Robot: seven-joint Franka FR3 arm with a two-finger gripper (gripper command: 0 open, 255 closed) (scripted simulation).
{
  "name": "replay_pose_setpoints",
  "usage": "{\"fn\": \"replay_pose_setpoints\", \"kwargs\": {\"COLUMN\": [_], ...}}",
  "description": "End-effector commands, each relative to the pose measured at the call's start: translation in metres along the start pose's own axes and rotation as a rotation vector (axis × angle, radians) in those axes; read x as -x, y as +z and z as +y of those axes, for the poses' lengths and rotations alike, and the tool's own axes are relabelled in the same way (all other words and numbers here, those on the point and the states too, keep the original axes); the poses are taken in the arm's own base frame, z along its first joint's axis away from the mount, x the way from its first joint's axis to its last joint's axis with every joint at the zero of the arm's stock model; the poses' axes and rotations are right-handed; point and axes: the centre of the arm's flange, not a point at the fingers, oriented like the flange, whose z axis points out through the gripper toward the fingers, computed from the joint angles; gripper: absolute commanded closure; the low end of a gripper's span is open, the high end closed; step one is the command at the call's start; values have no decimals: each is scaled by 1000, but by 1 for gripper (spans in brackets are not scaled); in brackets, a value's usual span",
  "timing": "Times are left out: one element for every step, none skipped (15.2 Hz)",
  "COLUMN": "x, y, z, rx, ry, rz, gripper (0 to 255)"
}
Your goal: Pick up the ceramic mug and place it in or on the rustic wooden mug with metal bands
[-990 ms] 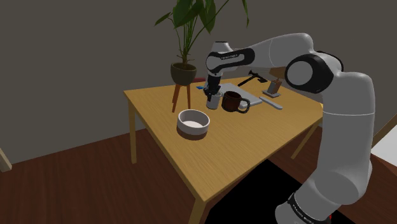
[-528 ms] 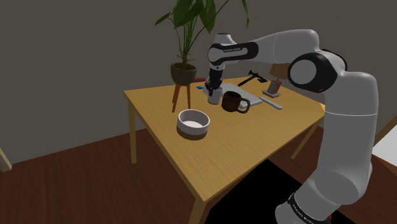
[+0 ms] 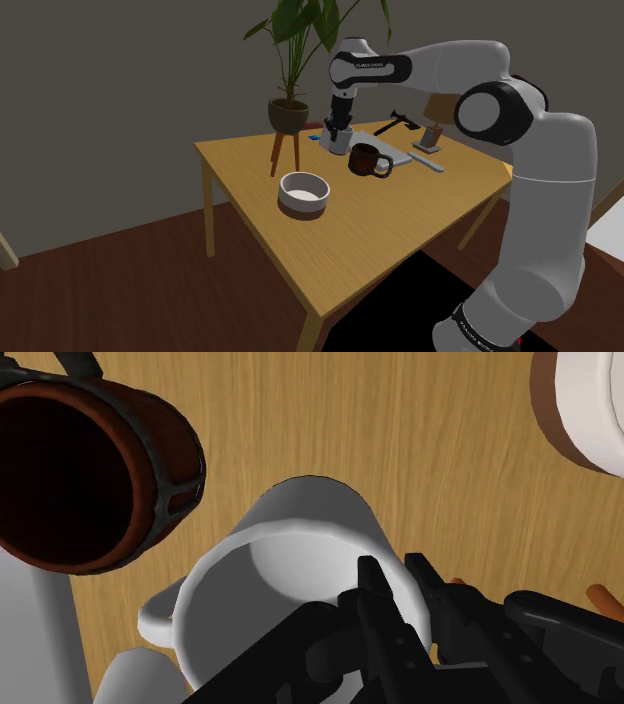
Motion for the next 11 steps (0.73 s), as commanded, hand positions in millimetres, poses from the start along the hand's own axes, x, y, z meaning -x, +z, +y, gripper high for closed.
{"fn": "replay_pose_setpoints", "kwargs": {"x": [0, 0, 0, 0, 0, 0, 0, 0, 0, 0, 0], "y": [-11, -16, -22, -27, -32, -37, -43, -48, -53, -58, -64], "z": [-1, 0, 0, 0, 1, 1, 2, 2, 2, 3, 3], "rx": [0, 0, 0, 0, 0, 0, 0, 0, 0, 0, 0], "ry": [0, 0, 0, 0, 0, 0, 0, 0, 0, 0, 0], "rz": [0, 0, 0, 0, 0, 0, 0, 0, 0, 0, 0], "gripper": [255, 255, 255, 255, 255, 255, 255, 255, 255, 255, 255]}}
